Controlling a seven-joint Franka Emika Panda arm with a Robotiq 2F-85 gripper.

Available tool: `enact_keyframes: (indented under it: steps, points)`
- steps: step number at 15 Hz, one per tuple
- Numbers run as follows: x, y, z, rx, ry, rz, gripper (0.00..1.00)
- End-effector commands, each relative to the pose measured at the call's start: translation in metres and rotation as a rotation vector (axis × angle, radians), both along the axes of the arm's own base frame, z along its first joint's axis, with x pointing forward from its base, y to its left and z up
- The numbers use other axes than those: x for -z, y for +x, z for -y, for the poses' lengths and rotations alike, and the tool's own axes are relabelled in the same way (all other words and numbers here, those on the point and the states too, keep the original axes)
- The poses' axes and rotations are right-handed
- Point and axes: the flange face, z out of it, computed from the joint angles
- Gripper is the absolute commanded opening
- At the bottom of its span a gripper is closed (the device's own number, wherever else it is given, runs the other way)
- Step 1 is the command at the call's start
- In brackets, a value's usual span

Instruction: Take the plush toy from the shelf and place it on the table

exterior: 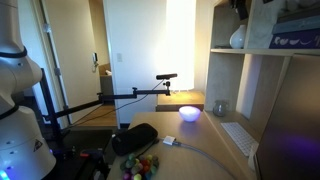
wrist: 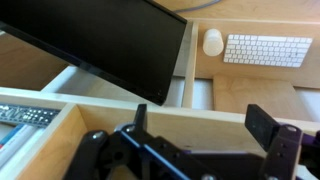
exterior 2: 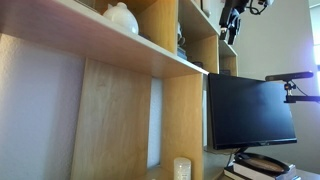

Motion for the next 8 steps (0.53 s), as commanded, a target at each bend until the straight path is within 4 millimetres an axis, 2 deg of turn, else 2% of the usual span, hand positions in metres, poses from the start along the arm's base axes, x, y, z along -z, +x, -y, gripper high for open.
enact_keyframes:
  steps: [1,8]
  points:
    - [0.005,0.008,-0.018,-0.065,-0.032,0.103,1.00]
    - [0.014,0.023,-0.032,-0.147,-0.034,0.290,1.00]
